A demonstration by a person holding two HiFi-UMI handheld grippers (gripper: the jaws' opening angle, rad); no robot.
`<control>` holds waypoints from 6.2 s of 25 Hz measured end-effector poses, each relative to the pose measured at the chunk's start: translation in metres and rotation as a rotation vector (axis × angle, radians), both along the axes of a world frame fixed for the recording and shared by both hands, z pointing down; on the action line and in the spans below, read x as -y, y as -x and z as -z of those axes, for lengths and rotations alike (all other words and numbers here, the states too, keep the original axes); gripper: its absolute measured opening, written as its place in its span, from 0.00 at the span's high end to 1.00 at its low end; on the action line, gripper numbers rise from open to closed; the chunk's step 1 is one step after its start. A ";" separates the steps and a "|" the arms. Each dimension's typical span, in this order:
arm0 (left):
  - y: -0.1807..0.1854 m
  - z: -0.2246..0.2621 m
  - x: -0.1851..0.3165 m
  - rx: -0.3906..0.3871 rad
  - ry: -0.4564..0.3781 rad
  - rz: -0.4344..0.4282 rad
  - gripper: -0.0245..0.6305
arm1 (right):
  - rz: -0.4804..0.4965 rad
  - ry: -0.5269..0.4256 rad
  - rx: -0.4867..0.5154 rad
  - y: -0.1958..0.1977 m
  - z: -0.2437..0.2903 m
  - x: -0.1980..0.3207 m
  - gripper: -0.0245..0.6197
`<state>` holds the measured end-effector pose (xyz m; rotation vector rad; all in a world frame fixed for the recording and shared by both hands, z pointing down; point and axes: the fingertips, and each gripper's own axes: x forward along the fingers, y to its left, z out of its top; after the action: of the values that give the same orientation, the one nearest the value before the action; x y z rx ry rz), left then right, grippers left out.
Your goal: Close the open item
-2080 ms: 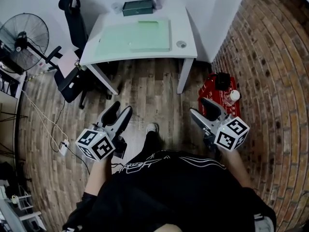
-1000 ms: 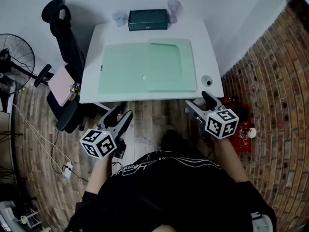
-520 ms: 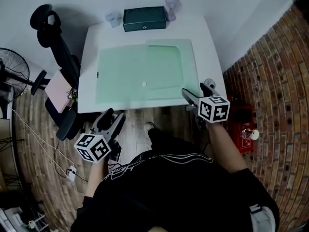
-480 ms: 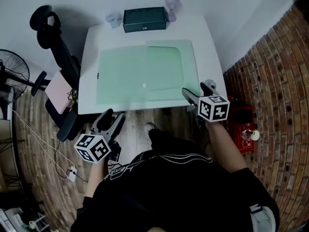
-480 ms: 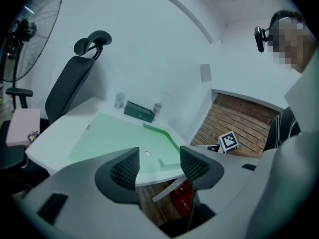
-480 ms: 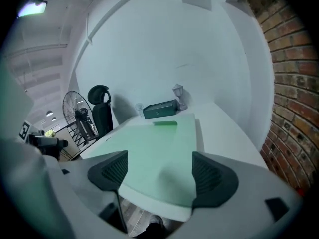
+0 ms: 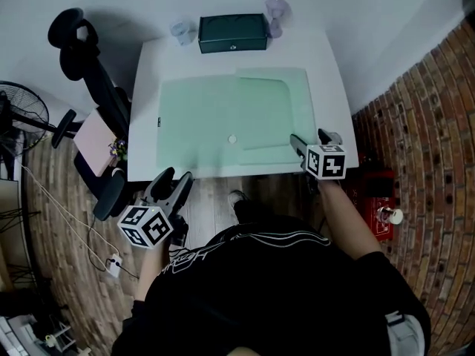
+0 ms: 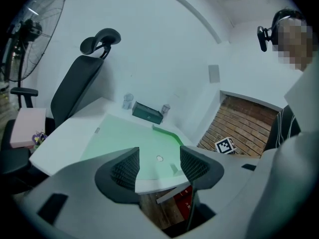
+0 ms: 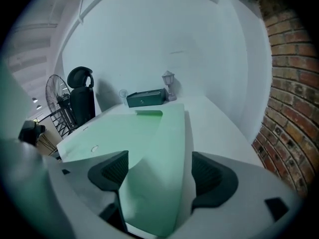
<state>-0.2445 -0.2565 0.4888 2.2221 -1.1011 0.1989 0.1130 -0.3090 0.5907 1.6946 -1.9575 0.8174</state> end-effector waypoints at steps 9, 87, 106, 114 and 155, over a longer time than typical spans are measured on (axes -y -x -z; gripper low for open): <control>0.027 -0.022 0.009 -0.002 0.041 0.081 0.57 | 0.007 0.009 -0.039 -0.001 -0.014 -0.001 0.42; -0.069 0.078 -0.014 0.261 -0.216 0.030 0.84 | 0.243 -0.103 0.318 -0.028 0.058 -0.078 0.96; -0.241 0.059 -0.033 0.445 -0.229 -0.136 0.85 | 0.361 -0.187 0.434 -0.106 0.103 -0.135 0.96; -0.292 0.015 -0.041 0.562 -0.212 -0.205 0.85 | 0.390 -0.209 0.434 -0.131 0.112 -0.153 0.96; -0.344 -0.011 -0.100 0.275 -0.137 -0.593 0.50 | 0.338 -0.265 0.468 -0.144 0.129 -0.190 0.96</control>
<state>0.0998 -0.1567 0.4998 2.6530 -0.5643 0.7142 0.2566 -0.1189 0.4617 1.3197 -2.6804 0.9157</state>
